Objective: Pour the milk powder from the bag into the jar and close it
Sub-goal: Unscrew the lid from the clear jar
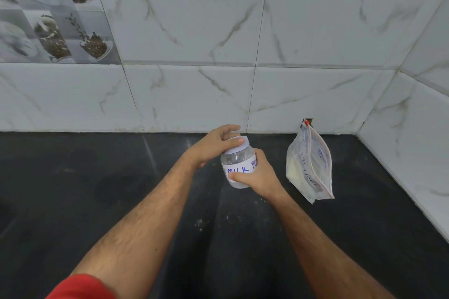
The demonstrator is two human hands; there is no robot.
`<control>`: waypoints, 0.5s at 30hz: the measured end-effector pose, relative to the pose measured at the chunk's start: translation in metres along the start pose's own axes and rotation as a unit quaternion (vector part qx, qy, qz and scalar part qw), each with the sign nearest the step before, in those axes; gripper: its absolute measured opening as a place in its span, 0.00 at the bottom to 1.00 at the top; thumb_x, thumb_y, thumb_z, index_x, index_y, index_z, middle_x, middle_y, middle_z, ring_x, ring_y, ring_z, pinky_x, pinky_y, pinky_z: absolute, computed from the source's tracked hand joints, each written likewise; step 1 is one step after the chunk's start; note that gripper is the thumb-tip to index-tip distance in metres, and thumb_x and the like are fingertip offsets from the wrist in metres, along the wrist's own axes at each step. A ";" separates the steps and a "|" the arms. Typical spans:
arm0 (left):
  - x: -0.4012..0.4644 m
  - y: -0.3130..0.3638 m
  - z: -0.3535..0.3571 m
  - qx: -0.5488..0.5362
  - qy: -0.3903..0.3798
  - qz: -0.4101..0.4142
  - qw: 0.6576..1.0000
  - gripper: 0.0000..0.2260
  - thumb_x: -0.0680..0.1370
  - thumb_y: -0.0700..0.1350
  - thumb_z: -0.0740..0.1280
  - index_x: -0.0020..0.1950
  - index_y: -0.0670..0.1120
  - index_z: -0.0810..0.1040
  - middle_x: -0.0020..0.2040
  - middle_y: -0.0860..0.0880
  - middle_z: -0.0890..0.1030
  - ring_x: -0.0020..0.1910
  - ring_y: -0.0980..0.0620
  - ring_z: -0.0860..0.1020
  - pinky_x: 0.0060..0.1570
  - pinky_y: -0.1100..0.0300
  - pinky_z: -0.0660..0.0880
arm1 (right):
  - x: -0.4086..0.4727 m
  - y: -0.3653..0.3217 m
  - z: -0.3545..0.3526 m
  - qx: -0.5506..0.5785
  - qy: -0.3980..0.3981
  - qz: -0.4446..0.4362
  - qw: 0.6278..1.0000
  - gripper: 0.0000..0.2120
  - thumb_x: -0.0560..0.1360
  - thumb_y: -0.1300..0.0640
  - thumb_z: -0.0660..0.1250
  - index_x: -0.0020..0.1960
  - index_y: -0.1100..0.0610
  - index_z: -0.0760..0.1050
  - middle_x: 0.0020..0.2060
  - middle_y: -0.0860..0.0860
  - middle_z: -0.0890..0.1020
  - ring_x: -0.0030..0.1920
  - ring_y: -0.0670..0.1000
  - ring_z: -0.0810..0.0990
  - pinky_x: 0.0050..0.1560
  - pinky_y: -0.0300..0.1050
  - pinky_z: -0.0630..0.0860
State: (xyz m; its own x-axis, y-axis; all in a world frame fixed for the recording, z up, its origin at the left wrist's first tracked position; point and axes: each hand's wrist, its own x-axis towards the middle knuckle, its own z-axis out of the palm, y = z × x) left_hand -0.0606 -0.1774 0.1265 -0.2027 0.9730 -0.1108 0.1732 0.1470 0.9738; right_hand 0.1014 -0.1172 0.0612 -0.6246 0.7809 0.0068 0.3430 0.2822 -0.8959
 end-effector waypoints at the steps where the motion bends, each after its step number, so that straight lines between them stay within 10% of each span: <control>1: -0.002 -0.001 -0.001 -0.002 0.001 -0.001 1.000 0.23 0.79 0.47 0.68 0.74 0.49 0.69 0.65 0.47 0.79 0.60 0.54 0.80 0.60 0.61 0.76 | 0.000 0.000 -0.001 -0.001 0.004 0.002 1.000 0.39 0.65 0.52 0.81 0.69 0.48 0.63 0.55 0.43 0.74 0.52 0.46 0.78 0.43 0.32 0.74; 15: -0.007 -0.008 -0.003 0.049 0.024 0.007 0.998 0.29 0.72 0.44 0.77 0.71 0.46 0.72 0.60 0.48 0.82 0.60 0.52 0.80 0.62 0.57 0.75 | -0.011 0.001 -0.002 0.014 0.047 0.029 0.998 0.43 0.64 0.55 0.82 0.71 0.49 0.61 0.56 0.42 0.72 0.50 0.43 0.76 0.40 0.27 0.71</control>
State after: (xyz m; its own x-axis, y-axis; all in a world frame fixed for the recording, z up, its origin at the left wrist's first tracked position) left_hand -0.0639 -0.1858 0.1203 -0.2453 0.9657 -0.0847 0.2701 0.1520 0.9507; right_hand 0.1103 -0.1242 0.0609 -0.5359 0.8443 -0.0055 0.3566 0.2205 -0.9079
